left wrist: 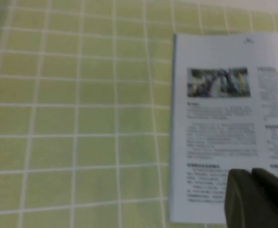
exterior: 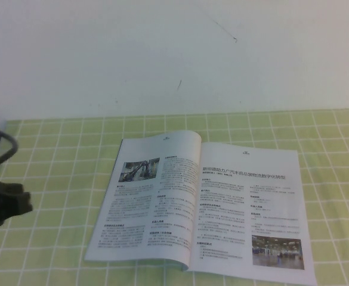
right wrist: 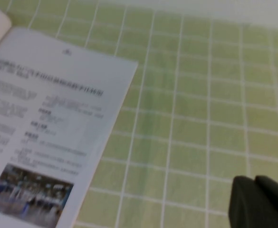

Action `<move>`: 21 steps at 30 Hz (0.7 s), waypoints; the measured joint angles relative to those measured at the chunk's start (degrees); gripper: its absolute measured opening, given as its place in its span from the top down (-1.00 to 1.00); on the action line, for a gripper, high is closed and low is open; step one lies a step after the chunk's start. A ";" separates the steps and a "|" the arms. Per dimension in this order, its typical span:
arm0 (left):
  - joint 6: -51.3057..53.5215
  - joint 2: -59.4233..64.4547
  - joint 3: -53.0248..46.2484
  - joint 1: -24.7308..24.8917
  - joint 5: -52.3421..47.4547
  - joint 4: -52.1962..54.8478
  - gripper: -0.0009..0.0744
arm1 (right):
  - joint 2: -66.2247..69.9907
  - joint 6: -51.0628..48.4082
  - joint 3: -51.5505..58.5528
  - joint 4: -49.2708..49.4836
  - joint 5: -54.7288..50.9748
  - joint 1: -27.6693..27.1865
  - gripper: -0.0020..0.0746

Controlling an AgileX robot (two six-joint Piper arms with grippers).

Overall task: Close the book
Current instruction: 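Close the open booklet and leave it lying on the table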

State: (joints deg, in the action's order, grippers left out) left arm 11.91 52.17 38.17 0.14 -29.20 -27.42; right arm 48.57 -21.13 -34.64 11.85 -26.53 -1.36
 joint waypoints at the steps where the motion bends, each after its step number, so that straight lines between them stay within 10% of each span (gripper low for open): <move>1: 4.12 2.75 1.12 0.00 -2.06 -3.44 0.99 | 2.88 -1.73 -0.91 1.79 -1.21 0.00 0.96; 10: 22.58 26.52 11.47 0.00 -6.96 -19.13 0.99 | 27.49 -22.52 -8.55 20.59 -3.66 4.96 0.96; 21: 24.53 43.89 24.39 0.00 -4.00 -18.42 0.99 | 51.11 -25.71 -14.46 23.19 3.14 17.14 0.96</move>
State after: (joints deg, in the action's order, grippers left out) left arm 36.43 96.06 62.56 0.14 -33.19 -45.84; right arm 99.68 -46.84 -49.10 35.05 -23.38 15.78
